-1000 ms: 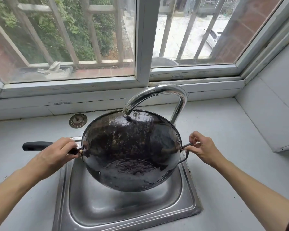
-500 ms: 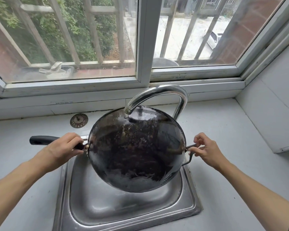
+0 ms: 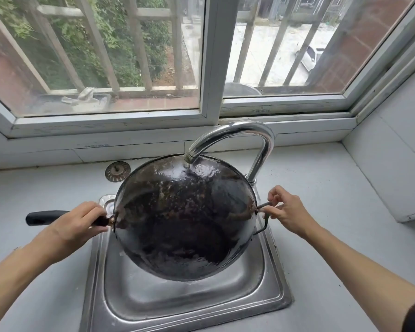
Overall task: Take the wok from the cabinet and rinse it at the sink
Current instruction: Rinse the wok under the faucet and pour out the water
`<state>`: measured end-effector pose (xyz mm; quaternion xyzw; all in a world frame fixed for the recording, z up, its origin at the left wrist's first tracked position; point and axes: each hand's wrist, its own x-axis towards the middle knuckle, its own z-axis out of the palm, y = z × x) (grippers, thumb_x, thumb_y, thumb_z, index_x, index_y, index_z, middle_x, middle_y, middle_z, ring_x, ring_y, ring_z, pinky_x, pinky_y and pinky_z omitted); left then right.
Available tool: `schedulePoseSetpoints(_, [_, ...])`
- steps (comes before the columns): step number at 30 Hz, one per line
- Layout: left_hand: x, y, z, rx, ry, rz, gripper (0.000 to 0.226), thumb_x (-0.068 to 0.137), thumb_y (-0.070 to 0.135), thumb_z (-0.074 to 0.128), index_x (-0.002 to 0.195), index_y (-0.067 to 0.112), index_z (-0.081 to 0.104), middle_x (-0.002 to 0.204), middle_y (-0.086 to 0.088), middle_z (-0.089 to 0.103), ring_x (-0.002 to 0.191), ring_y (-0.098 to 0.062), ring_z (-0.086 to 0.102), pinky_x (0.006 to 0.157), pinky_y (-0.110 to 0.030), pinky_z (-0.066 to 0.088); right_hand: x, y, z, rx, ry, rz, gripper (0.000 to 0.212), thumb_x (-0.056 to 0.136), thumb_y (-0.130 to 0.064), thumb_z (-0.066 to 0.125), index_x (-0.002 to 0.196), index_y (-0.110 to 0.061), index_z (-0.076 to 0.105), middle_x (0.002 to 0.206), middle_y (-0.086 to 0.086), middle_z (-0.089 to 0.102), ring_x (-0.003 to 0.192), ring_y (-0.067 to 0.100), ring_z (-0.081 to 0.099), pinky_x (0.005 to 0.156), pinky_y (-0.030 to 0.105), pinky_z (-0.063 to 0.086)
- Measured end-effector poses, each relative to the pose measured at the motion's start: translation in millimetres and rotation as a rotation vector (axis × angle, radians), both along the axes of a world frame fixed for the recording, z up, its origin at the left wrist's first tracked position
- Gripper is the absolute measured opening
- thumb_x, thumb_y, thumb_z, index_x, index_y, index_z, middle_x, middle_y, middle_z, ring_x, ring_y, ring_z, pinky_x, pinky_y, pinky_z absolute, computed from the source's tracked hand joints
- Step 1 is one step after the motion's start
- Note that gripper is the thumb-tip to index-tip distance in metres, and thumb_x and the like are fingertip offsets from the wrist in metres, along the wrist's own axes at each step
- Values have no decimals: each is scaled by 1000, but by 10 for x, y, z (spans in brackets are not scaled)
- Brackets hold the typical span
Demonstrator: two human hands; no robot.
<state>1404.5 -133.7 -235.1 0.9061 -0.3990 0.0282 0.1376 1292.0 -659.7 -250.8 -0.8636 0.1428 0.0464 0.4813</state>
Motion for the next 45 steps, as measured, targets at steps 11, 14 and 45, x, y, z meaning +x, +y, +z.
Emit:
schedulePoseSetpoints(11, [-224, 492, -159, -66, -13, 120, 61, 95, 57, 34, 89, 3, 63, 86, -1, 57, 80, -14, 47, 79, -18, 38, 301, 425, 51, -113, -64, 141, 39, 69, -37, 84, 80, -23, 50, 75, 7, 57, 56, 17, 47, 58, 29, 41])
schedulePoseSetpoints(14, [-268, 578, -221, -78, -3, 134, 59, 95, 57, 36, 89, 4, 62, 85, 0, 56, 78, -14, 47, 78, -16, 37, 358, 473, 64, -127, -65, 161, 38, 72, -33, 85, 76, -27, 47, 72, 6, 55, 55, 12, 43, 55, 25, 38])
schedulePoseSetpoints(45, [-585, 799, -309, -17, 19, 194, 40, 87, 51, 48, 100, 14, 58, 89, 5, 56, 74, -18, 56, 63, -31, 53, 388, 572, 290, -136, -125, 218, 41, 64, -48, 83, 77, -29, 48, 71, -1, 65, 68, 23, 66, 62, 31, 53])
